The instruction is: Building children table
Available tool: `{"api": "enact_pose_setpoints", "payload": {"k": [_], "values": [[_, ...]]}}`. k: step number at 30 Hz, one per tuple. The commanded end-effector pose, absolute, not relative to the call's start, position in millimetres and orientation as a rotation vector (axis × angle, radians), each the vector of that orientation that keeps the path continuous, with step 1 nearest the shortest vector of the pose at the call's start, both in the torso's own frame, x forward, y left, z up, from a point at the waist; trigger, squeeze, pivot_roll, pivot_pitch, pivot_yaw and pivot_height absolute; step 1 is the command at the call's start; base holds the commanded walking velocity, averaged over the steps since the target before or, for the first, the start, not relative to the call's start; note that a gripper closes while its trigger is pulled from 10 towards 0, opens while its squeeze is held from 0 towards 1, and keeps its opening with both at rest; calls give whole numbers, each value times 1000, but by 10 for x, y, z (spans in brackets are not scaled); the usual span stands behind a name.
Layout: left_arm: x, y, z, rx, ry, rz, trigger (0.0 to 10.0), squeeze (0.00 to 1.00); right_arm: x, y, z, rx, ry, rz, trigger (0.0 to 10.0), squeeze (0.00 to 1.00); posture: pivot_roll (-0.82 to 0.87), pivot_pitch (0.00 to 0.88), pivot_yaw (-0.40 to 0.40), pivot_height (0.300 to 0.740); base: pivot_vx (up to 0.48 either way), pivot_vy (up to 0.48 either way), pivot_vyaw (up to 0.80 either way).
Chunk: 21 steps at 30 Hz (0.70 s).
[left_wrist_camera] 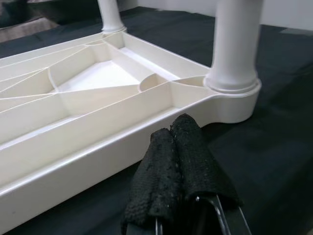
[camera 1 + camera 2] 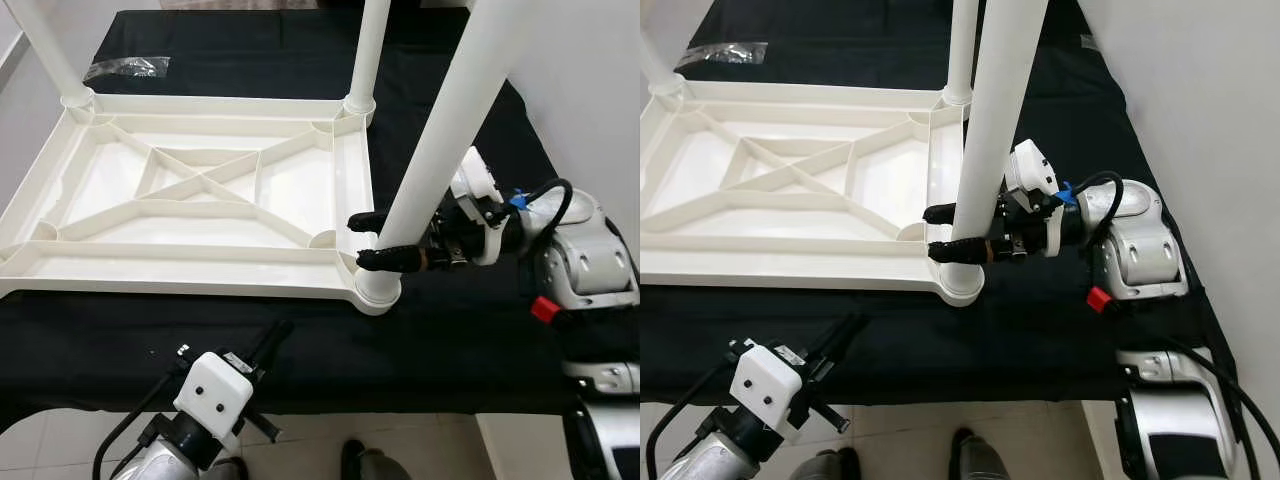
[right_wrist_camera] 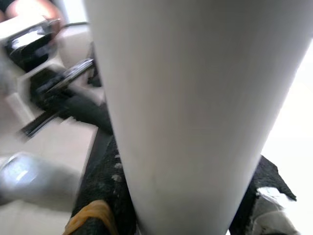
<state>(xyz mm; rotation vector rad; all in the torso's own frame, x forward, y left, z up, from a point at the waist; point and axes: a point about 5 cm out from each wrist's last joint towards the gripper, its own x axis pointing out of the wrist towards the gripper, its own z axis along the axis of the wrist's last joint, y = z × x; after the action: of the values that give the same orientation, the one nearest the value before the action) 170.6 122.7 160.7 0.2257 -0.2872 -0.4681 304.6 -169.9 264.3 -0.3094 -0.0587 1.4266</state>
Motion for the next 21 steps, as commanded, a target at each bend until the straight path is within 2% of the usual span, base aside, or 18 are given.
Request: {"api": "enact_pose_setpoints", "payload": {"k": [1,2,3,4,5,6,8,10,17,18,19,20,21], "values": [[1680,1223,1575,228,-264,-479,10000,0,3027,-1671,2481,-238,12,1426,0,0,92,295,-51,740,0,0,0],[1683,1229,1568,228,-264,-478,10000,0,3056,-1552,2283,-161,43,1178,0,0,85,289,-57,740,0,0,0],[1683,1229,1568,228,-264,-478,10000,0,3056,-1552,2283,-161,43,1178,0,0,85,289,-57,740,0,0,0],[1700,1231,1564,228,-265,-478,10000,0,2914,-1425,1873,-116,174,832,0,0,61,282,-59,740,0,0,0],[1711,1232,1562,228,-267,-477,10000,0,2759,-1410,1654,-101,259,568,0,0,61,282,-59,740,0,0,0],[1744,1233,1558,227,-269,-480,10000,0,2624,-1390,1531,-107,329,403,0,0,42,276,-37,740,0,0,0],[1767,1233,1557,227,-271,-481,10000,0,2551,-1379,1481,-111,366,341,0,0,42,276,-37,740,0,0,0],[1811,1216,1537,223,-276,-488,10000,0,2655,-1389,1569,-112,337,286,0,0,34,240,-44,740,0,0,0],[1860,1198,1523,228,-289,-476,10000,0,2752,-1243,1703,-78,299,322,0,0,33,214,-64,740,0,0,0],[1864,1196,1525,231,-292,-470,10000,0,2778,-1211,1733,-54,279,344,3882,0,34,214,-66,740,0,0,0],[1866,1193,1528,233,-295,-464,10000,0,2811,-1166,1797,-65,247,393,10000,0,34,214,-66,740,0,0,0],[1864,1189,1528,232,-295,-465,10000,0,2853,-1151,1863,-35,206,431,10000,161,32,215,-66,740,0,0,0],[1864,1189,1528,232,-295,-465,10000,0,2853,-1151,1863,-35,206,431,10000,161,32,215,-66,740,0,0,0]]}}
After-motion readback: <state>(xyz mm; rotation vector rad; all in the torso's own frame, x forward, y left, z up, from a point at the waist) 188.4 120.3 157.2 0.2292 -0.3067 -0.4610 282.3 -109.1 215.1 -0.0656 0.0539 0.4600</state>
